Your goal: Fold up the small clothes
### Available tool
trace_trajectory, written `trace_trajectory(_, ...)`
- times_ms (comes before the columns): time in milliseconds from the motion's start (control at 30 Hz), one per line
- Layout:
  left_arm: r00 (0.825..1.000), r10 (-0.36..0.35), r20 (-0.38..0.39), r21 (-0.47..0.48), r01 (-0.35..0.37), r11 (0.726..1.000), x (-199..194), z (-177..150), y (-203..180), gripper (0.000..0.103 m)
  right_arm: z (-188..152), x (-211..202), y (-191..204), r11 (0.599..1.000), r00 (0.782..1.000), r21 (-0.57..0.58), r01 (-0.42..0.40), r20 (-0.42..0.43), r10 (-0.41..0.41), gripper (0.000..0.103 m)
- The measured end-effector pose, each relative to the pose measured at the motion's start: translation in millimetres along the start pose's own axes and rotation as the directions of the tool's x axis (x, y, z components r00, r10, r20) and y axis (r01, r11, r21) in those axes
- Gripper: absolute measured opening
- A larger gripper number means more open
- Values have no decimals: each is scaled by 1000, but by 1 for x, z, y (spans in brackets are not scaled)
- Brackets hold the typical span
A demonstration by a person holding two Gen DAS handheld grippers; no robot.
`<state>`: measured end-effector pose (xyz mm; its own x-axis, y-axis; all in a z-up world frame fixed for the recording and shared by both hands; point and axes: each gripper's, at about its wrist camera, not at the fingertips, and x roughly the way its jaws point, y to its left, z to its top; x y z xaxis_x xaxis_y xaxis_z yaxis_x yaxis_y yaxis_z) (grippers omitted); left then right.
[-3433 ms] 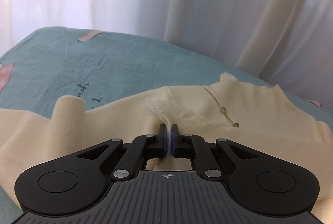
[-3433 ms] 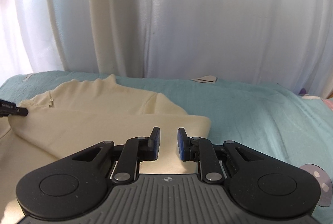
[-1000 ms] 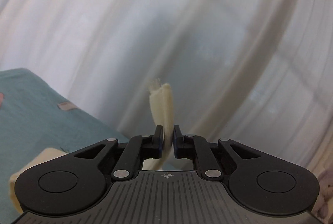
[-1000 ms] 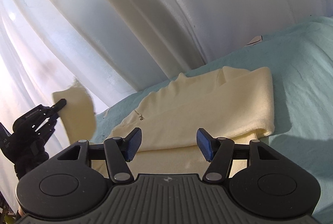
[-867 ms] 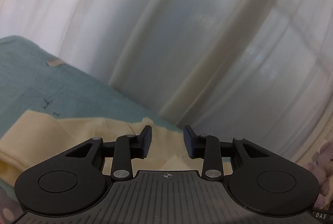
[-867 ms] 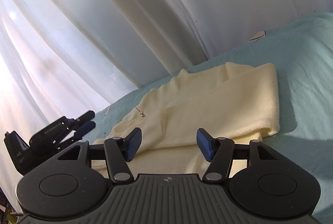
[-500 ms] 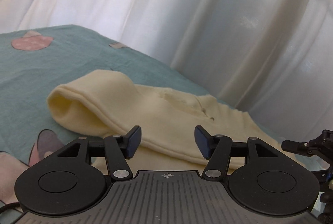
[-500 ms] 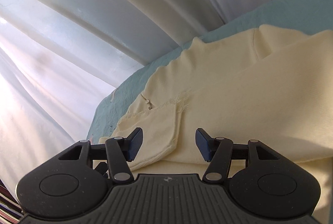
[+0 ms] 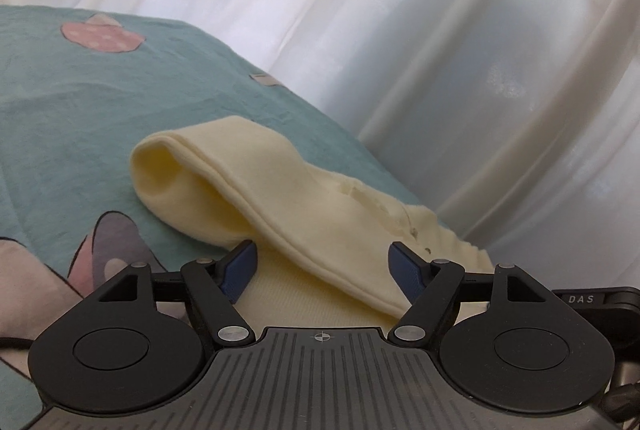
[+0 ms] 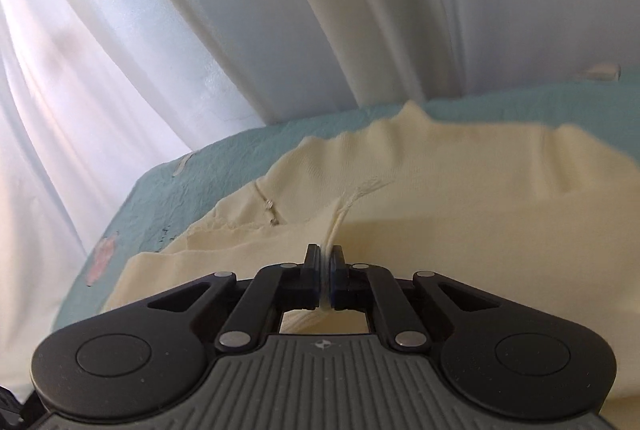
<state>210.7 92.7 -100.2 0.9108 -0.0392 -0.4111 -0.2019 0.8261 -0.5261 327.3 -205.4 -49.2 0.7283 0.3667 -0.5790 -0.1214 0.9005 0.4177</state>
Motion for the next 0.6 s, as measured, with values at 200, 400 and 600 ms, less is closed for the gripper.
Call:
trace_trajectory(200,1000,-6,13,-25,6,1000,-2,0,2,78,0,-49,-26,957,957,-116,266,149,-248,4)
trace_trajectory(400,1000,-11,6,-25,11,1000,-1,0,2,78,-3,-64,-74,962,961,59,267,60,-271,4)
trace_trajectory(600,1000,-17,-5,-25,16,1000,0,0,3,79,-12,-64,-82,969,975,123,216,17,-220,9)
